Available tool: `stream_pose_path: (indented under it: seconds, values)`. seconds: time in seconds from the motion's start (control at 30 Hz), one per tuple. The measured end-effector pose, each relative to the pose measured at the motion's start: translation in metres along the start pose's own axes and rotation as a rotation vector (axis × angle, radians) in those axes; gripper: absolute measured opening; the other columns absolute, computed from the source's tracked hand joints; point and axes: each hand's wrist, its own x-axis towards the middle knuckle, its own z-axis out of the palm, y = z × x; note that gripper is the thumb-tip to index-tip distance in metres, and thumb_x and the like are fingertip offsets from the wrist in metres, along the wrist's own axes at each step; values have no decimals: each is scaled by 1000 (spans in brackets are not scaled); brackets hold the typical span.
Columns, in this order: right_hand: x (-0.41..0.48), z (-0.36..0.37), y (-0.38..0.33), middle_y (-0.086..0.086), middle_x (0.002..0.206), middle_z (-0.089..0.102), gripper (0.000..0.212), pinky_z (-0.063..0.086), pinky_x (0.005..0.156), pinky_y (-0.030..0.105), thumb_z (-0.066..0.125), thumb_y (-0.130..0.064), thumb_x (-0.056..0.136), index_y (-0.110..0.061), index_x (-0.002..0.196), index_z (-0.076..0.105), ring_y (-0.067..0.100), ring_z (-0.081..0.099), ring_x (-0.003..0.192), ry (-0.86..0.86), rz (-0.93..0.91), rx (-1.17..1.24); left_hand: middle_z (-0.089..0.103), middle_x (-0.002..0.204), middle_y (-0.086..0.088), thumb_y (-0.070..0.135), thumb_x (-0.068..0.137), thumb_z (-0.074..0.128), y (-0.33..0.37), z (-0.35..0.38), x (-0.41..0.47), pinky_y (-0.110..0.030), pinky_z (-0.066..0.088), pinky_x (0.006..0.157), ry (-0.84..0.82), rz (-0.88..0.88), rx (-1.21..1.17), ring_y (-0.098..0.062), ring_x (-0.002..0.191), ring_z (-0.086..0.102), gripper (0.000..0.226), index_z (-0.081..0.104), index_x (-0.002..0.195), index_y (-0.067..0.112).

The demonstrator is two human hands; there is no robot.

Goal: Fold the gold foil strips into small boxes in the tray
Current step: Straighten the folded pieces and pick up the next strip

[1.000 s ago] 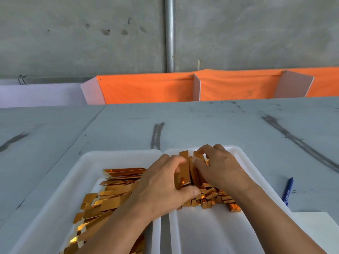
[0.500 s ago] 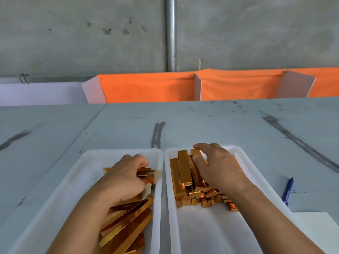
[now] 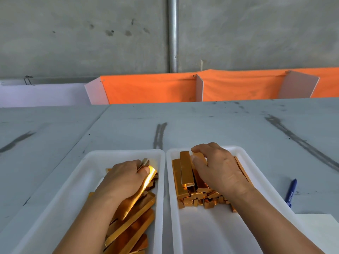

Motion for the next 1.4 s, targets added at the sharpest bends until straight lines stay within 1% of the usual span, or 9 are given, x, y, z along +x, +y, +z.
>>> stream_pose_path:
  seconds: [0.13,0.33,0.5,0.67,0.73,1.0,1.13,1.23,1.4]
  values:
    - [-1,1,-1,-5,127,57,32,42,91,22,48,-36,101,-29,129,61,11,52,113,7,-22,24,54,128,1,43,101,31,6,7,-1,-32,44,95,77,42,-7,-18,113,52,42,39,139,26]
    - [-12,-8,-17,-15,99,67,42,51,78,17,41,-59,93,-32,111,69,1,60,91,43,-228,273,54,86,13,45,96,42,35,5,-13,-19,41,64,475,288,-52,-5,76,52,24,55,108,28]
    - [-14,-6,-22,1,71,67,20,46,57,15,54,-41,96,-29,97,69,12,59,59,-68,-260,416,52,94,12,42,90,53,50,13,-21,-19,39,70,415,459,-17,-5,81,48,28,55,115,30]
    - [-11,-4,-20,-1,69,69,15,45,49,16,58,-27,96,-30,88,70,10,58,53,-47,-108,494,47,109,21,59,75,67,49,19,-21,-16,42,80,301,413,-166,-2,97,50,63,40,127,39]
    - [-9,-5,-19,2,69,69,18,53,54,28,56,-29,98,-30,87,71,19,62,59,-55,-30,543,47,106,22,61,71,72,50,20,-21,-13,42,79,306,375,-198,-2,95,52,71,35,128,41]
    - [-5,-8,-16,-1,57,65,15,48,52,18,56,-23,100,-29,99,70,8,57,47,-89,154,803,56,97,22,61,74,67,49,18,-24,-9,40,67,374,399,-235,0,84,53,47,51,112,40]
    - [-3,-8,-15,2,66,69,20,50,54,23,54,-15,100,-31,110,62,10,60,52,-33,129,829,56,83,22,64,74,62,49,18,-22,-13,43,63,367,353,-326,-1,77,56,46,56,110,35]
    - [-6,-6,-14,4,66,64,19,54,55,33,56,-17,97,-35,95,58,17,59,59,61,20,703,46,68,20,71,70,48,49,18,-21,-9,31,53,380,344,-324,-2,61,50,49,55,101,33]
    - [-9,-3,-16,-13,71,63,12,44,51,12,64,-21,93,-32,88,65,0,56,60,93,-28,558,42,61,18,69,73,46,49,20,-20,-8,30,47,379,344,-301,-2,54,47,41,50,93,34]
